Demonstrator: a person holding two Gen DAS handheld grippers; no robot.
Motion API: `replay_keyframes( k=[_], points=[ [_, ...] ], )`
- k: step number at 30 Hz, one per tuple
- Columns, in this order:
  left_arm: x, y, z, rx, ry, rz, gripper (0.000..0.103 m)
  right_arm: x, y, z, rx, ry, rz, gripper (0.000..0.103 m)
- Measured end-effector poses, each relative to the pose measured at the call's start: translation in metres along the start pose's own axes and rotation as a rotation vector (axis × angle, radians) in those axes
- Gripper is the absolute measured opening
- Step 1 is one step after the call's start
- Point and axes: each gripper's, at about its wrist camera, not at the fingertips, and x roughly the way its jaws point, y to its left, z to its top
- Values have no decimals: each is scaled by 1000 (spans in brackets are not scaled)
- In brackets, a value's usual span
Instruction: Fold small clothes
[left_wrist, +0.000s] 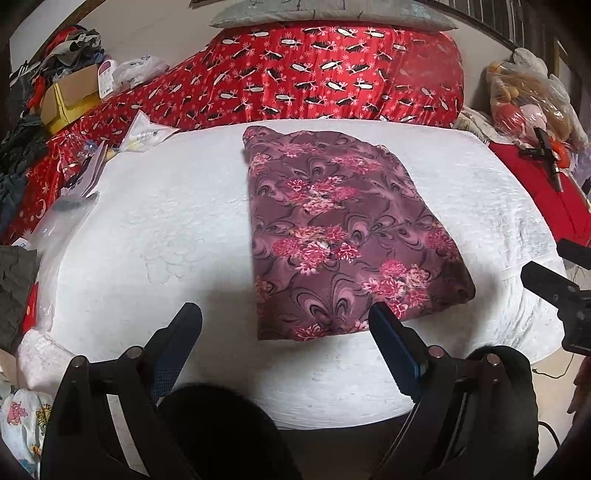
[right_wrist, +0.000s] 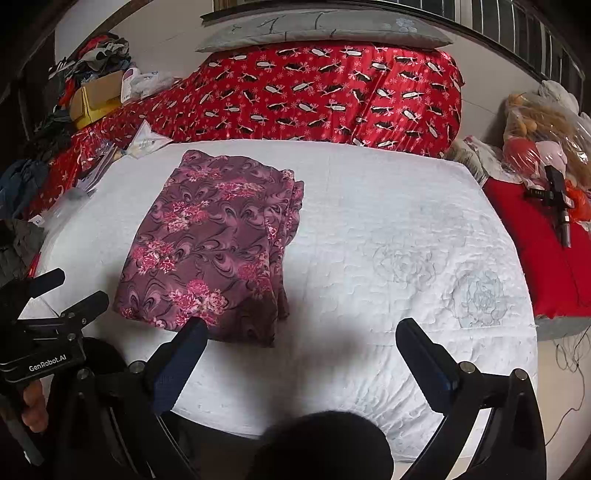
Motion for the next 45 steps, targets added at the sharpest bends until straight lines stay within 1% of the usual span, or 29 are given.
replay_keyframes(
  k=[14, 28, 35, 45],
  points=[
    [-4, -4, -1, -5, -5, -27, 93, -1, 3, -2, 2, -1, -3, 103],
    [-15, -12, -2, 2, -19, -51, 93, -12, -4, -6, 17, -15, -10, 103],
    [-21, -16, -3, 11, -35, -49, 93, -19, -5, -6, 17, -30, -15, 103],
    [-20, -8, -3, -31, -28, -58, 93, -24, -2, -8, -9, -53, -33, 103]
  ],
)
